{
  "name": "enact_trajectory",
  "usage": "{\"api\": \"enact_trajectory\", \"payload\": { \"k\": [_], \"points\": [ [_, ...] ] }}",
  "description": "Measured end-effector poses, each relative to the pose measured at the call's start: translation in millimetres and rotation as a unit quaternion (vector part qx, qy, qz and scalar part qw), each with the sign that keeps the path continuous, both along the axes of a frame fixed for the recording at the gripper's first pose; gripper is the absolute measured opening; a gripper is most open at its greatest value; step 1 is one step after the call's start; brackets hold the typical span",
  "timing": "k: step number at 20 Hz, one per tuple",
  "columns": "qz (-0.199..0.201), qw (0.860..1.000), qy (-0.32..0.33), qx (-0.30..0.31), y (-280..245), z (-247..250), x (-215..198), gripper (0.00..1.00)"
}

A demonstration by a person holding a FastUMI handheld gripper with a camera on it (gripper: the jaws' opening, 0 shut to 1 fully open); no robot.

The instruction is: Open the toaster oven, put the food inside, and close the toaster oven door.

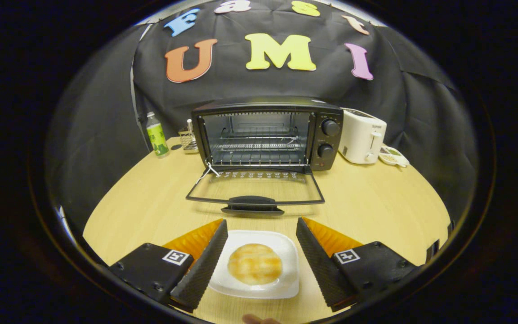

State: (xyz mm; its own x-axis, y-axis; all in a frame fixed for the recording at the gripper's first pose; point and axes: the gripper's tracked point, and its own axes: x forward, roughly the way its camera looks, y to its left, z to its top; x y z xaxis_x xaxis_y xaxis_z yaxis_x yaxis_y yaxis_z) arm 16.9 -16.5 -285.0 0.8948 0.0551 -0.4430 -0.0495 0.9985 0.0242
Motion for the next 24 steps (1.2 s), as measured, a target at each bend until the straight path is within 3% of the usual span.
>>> {"api": "enact_trajectory", "payload": {
  "k": [6, 11, 14, 24],
  "points": [
    [-0.047, 0.997, -0.049, 0.028, -8.6, -21.7, -23.5, 1.0],
    [-0.05, 0.994, -0.099, 0.007, -1.8, -29.3, -30.7, 1.0],
    [-0.03, 0.997, -0.075, -0.002, 12.1, -48.9, -34.4, 1.0],
    [-0.052, 0.999, 0.013, 0.005, 6.1, -80.0, -24.8, 1.0]
  ]
}}
